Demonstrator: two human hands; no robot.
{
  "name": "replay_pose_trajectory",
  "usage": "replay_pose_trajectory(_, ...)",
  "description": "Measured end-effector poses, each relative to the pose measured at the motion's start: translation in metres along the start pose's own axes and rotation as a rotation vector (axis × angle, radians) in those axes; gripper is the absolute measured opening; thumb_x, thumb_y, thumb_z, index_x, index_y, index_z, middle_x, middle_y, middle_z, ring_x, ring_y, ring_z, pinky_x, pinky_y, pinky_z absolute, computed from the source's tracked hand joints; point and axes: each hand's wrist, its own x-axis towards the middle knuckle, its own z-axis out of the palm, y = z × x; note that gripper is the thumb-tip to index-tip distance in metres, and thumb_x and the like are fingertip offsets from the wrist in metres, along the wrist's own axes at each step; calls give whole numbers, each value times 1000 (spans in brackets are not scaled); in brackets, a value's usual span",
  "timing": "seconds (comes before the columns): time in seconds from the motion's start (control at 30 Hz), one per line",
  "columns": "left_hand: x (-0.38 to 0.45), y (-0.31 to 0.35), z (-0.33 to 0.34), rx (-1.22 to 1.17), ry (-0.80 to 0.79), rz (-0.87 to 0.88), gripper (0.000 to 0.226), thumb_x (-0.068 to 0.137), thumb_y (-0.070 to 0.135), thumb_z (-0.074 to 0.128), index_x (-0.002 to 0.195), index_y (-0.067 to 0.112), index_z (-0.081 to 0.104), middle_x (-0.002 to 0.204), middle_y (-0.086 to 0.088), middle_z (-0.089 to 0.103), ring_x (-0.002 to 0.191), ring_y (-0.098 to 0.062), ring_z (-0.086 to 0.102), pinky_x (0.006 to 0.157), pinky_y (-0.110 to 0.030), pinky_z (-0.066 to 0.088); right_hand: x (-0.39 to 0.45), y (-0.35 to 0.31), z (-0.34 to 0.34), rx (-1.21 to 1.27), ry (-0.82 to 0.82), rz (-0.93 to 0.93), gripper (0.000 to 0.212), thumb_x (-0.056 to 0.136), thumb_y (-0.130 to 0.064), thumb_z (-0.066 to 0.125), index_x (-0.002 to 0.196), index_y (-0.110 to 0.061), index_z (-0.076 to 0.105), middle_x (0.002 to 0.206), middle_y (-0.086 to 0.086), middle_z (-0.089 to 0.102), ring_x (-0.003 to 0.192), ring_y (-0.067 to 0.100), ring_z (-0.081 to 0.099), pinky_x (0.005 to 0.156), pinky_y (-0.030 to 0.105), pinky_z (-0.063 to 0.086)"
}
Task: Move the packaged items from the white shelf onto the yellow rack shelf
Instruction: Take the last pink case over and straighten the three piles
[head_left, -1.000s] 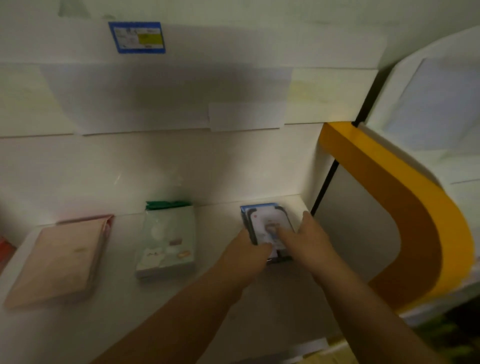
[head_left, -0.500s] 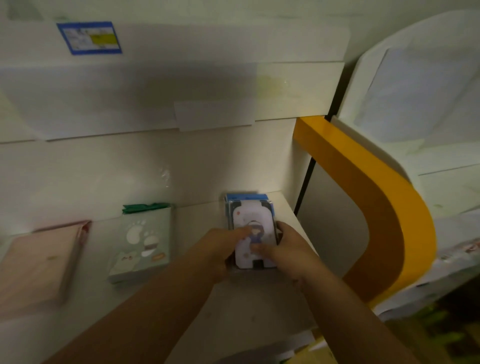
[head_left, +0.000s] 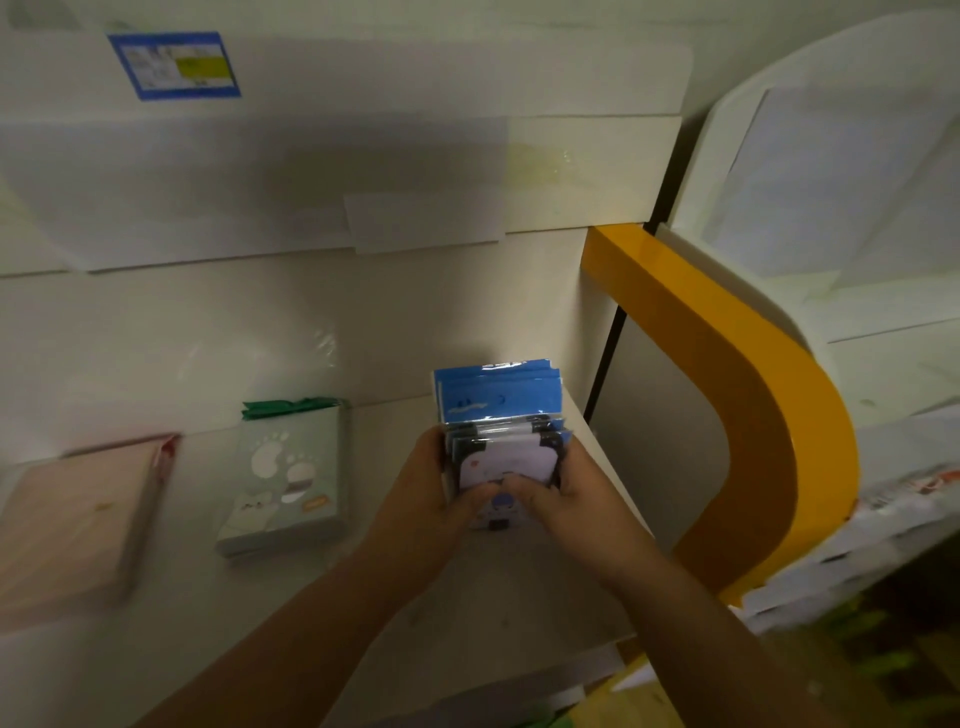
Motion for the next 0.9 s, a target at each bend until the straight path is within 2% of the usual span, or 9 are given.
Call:
replay_pose_trajectory(0.07,-1,-4,0,20,-24,32,48,85,16,71,117,37,42,114,14,57,107,13,54,80,-5,44,-1,1,1,5,14,-17,48,90,-11,67,134,-13,46,123,0,62,113,8,61,83,12,51)
replay_pose_trajectory(0.13,-1,-7,0,49,-45,58,47,87,19,70,118,39,41,115,15,55,108,14,52,83,-4,43,-2,4,1,-12,20,-32,52,90,-13,68,135,-16,43,124,-3,61,113,9,61,89,19,51)
replay_pose_trajectory(0.23,-1,-19,4,68,-73,91,49,82,40,65,123,26,42,116,17,52,108,16,49,86,-2,38,-3,11,4,-19,31,-32,50,90,-3,65,134,-4,42,126,14,59,118,24,59,97,35,51)
replay_pose_trajectory(0.47,2,-41,11,88,-107,136,60,83,46,56,131,13,45,123,17,50,116,9,48,94,-5,36,-7,18,8,-31,30,-25,52,90,-15,66,137,-15,44,127,-4,58,116,2,57,98,22,50)
replay_pose_trajectory(0.6,3,-33,12,36,-109,123,49,80,47,57,125,33,41,121,21,49,115,15,47,91,-2,36,-4,20,11,-81,42,-1,47,91,-17,65,135,-13,49,128,0,59,117,7,57,100,29,50)
replay_pose_trajectory(0.7,6,-29,13,-22,-89,136,46,86,31,64,126,35,41,123,17,53,115,10,51,90,-5,40,-3,13,11,-27,67,-17,42,91,-19,66,129,-17,51,118,-6,64,105,3,63,88,20,53)
replay_pose_trajectory(0.8,15,-21,12,-113,-43,-63,34,91,21,65,122,27,52,116,-1,66,101,-2,66,77,-15,53,7,3,13,56,191,27,42,87,-30,70,125,-22,55,111,-6,68,98,8,68,79,21,59)
replay_pose_trajectory(0.87,21,-15,12,-151,-13,-255,16,92,33,62,107,28,58,101,0,71,81,-1,70,62,-14,54,19,-3,13,22,265,112,35,85,-42,69,115,-26,59,104,-4,72,88,9,71,74,26,61)
replay_pose_trajectory(0.9,23,-14,13,-170,-10,-347,18,93,38,60,104,25,61,97,-1,72,77,-4,70,58,-14,53,25,-5,12,1,255,153,27,86,-44,67,106,-26,62,99,-1,73,82,9,72,71,25,61)
